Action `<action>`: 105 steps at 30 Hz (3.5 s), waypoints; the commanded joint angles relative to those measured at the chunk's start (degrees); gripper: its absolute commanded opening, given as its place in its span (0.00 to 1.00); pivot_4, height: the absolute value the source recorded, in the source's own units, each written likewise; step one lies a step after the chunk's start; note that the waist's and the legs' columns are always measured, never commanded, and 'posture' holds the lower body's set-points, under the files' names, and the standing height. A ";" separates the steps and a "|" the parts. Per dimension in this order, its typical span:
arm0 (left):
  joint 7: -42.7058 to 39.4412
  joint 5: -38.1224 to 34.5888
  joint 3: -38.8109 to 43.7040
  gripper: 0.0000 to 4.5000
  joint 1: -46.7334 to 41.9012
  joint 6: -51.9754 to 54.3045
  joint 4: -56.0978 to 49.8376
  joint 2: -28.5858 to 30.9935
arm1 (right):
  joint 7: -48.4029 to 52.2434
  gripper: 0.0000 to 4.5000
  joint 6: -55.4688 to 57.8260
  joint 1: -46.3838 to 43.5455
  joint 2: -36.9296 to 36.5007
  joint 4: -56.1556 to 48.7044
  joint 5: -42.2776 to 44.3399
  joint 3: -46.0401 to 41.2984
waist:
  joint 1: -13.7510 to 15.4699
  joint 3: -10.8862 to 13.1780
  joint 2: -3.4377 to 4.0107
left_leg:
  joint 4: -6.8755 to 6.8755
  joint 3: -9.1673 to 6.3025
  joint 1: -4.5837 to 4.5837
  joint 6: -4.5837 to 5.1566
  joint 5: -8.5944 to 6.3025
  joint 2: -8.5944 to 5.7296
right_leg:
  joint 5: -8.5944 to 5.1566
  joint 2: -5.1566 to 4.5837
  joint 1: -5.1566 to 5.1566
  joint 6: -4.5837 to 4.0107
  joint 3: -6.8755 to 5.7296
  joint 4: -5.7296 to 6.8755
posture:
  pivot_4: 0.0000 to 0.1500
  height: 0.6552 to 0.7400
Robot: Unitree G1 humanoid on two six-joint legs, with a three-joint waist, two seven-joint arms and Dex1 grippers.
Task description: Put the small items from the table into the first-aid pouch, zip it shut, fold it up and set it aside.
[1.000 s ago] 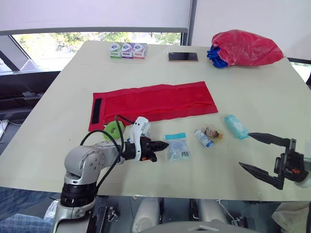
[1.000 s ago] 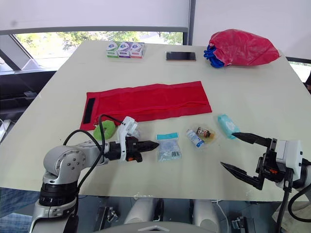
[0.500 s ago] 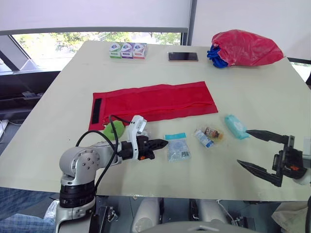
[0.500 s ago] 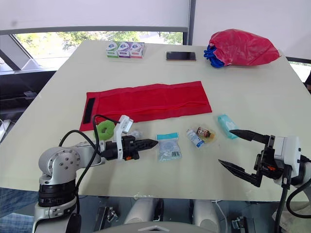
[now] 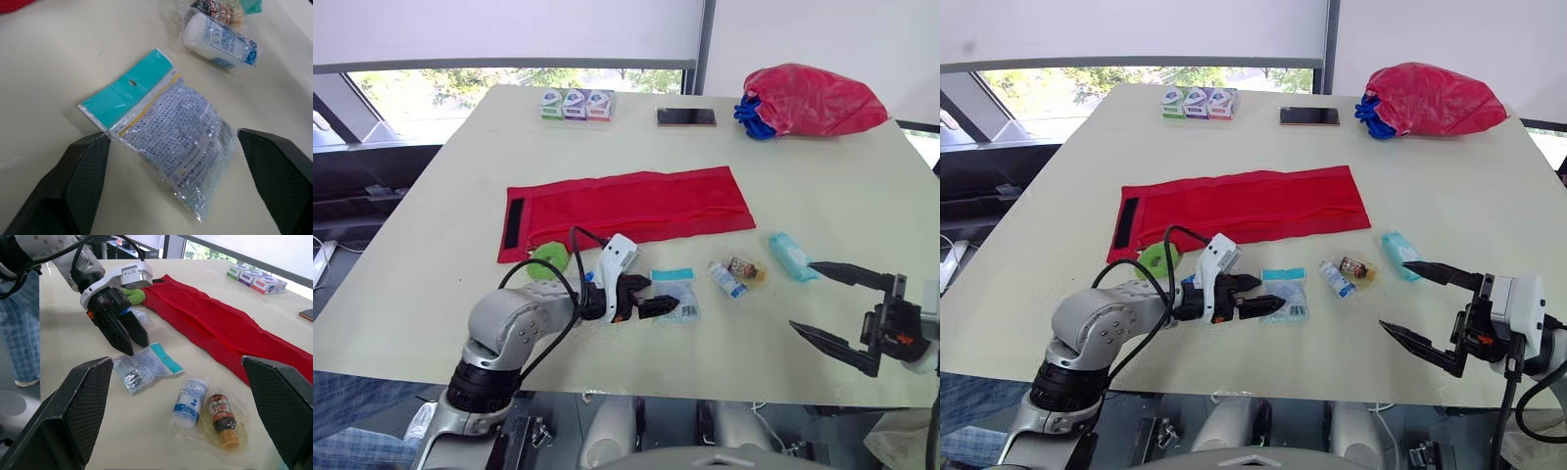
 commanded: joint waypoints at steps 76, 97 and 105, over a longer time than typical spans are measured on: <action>2.96 -42.36 16.66 0.00 -14.88 -7.89 6.81 -7.41 | -26.55 1.00 29.83 -27.16 16.42 -1.86 28.57 19.47 | -0.50 0.18 -0.23 | 0.00 -0.16 -0.20 0.01 0.00 -0.04 | 0.10 0.13 -0.13 -0.17 -0.05 -0.03 | 1.00 1.00; 2.73 -39.78 15.87 0.00 -12.14 -9.49 6.13 -7.47 | -30.07 0.02 30.80 -29.23 15.11 -0.51 25.75 20.90 | -0.47 0.19 -0.25 | -0.01 -0.15 -0.23 0.01 0.00 -0.03 | 0.10 0.12 -0.14 -0.18 -0.04 -0.06 | 1.00 1.00; 0.14 -33.90 15.96 0.00 -11.18 -11.05 6.56 -4.13 | -31.76 0.02 32.02 -27.84 12.78 1.07 24.38 19.22 | -0.49 0.19 -0.24 | -0.01 -0.15 -0.25 0.01 0.00 -0.03 | 0.10 0.13 -0.17 -0.18 -0.05 -0.06 | 1.00 1.00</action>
